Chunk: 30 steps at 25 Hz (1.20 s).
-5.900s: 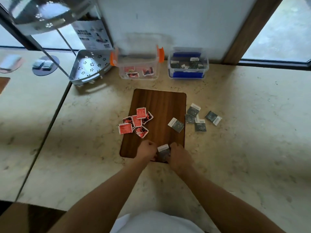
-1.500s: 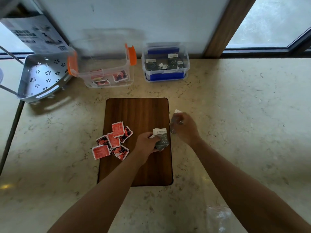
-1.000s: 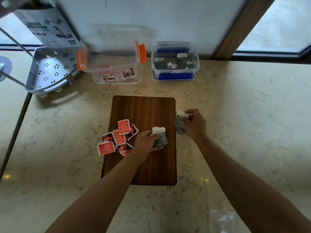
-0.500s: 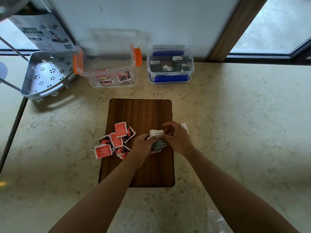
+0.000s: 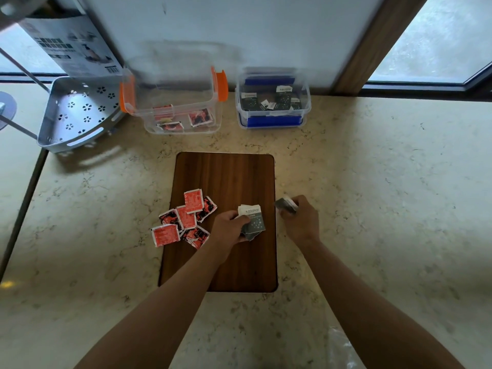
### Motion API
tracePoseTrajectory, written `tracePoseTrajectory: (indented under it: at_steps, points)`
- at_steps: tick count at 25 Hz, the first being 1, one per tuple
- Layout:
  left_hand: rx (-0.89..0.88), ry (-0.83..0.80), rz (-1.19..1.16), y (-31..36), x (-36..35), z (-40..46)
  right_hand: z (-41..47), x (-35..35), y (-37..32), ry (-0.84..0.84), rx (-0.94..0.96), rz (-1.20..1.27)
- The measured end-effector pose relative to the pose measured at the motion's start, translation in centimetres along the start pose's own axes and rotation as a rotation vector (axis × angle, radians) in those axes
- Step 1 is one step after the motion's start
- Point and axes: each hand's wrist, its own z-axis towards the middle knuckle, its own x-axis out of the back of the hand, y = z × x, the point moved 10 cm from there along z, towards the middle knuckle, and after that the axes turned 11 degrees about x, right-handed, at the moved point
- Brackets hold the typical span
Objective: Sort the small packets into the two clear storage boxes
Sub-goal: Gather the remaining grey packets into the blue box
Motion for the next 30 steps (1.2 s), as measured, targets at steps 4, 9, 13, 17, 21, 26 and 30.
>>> tracePoseTrajectory:
  at_steps: [4, 9, 13, 17, 21, 26, 30]
  points:
    - [-0.013, 0.0, 0.024, -0.1, 0.0, -0.4, -0.9, -1.0, -1.4, -0.144, 0.027, 0.242]
    - [-0.025, -0.004, 0.056, 0.1, -0.5, -0.7, -2.6, -2.7, -3.7, -0.346, 0.142, 0.322]
    - [0.028, -0.039, 0.001, 0.0, -1.1, -1.1, -2.6, -2.1, -4.5, -0.256, 0.197, 0.232]
    - [-0.008, -0.101, -0.024, 0.1, -1.5, -1.3, -2.3, -1.9, -5.1, -0.203, 0.196, 0.213]
    - [-0.056, -0.045, 0.032, 0.7, -1.2, -0.6, -1.7, -2.9, -4.1, -0.206, 0.064, 0.29]
    - [-0.056, -0.036, -0.079, 2.6, -1.2, 0.2, -2.0, -5.2, -2.5, -0.368, -0.222, 0.612]
    - [-0.081, -0.095, -0.167, 5.3, -2.5, 0.2, -0.4, -4.7, -2.9, -0.261, -0.255, 0.847]
